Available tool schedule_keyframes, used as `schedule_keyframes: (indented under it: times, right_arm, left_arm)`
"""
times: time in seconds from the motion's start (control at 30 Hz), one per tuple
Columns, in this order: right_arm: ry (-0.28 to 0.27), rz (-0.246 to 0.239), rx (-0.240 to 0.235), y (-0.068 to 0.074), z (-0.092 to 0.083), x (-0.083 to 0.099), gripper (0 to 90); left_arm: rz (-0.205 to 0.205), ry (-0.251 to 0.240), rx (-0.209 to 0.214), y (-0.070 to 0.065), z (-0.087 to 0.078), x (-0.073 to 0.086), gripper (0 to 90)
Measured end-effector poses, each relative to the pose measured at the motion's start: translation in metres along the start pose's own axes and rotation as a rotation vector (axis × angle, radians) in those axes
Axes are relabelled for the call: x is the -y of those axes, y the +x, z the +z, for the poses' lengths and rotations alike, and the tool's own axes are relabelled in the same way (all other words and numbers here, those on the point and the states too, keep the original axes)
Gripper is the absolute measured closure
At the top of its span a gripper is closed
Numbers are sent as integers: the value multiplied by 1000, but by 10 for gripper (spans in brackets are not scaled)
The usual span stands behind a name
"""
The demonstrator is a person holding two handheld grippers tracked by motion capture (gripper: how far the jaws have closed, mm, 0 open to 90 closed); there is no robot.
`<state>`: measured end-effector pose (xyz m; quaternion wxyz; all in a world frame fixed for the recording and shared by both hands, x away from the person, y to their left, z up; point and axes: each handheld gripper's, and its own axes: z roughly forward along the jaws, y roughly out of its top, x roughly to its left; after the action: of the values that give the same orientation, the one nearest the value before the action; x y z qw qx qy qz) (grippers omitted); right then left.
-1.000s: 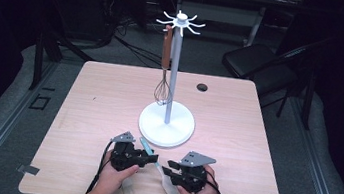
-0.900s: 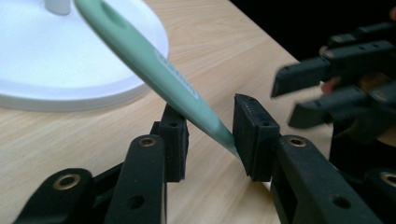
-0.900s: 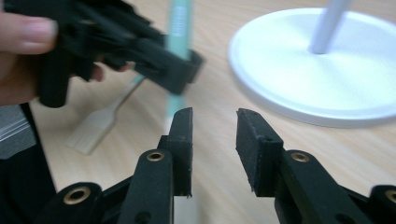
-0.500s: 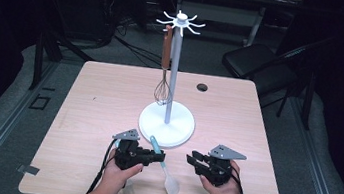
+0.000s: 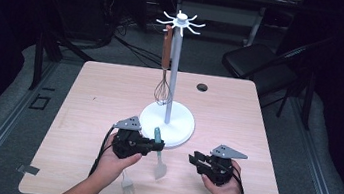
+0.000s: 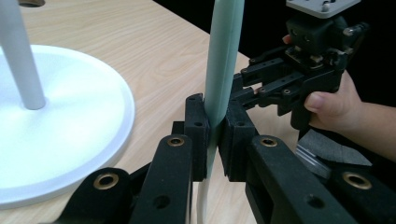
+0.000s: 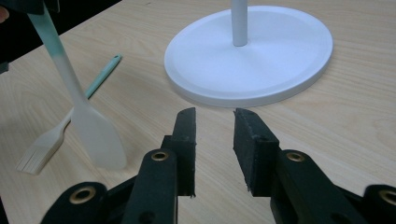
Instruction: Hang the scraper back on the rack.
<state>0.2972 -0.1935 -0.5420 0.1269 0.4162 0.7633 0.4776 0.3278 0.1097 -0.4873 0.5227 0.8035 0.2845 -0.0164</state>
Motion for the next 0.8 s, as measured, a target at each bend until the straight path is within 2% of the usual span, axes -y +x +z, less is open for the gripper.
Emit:
schedule_keyframes:
  times: [0.33, 0.43, 0.63, 0.8]
  right_arm:
    - [8, 3, 6, -2, 1, 2, 695]
    - [2, 9, 4, -2, 2, 3, 696]
    - [6, 22, 4, -4, 3, 4, 696]
    - [11, 20, 5, -4, 2, 4, 695]
  left_arm:
    - [31, 54, -6, 6, -2, -11, 829]
    - [42, 71, 8, 9, -5, -23, 830]
    - [77, 80, -9, 10, -17, -52, 829]
    - [102, 83, -3, 12, -26, -79, 829]
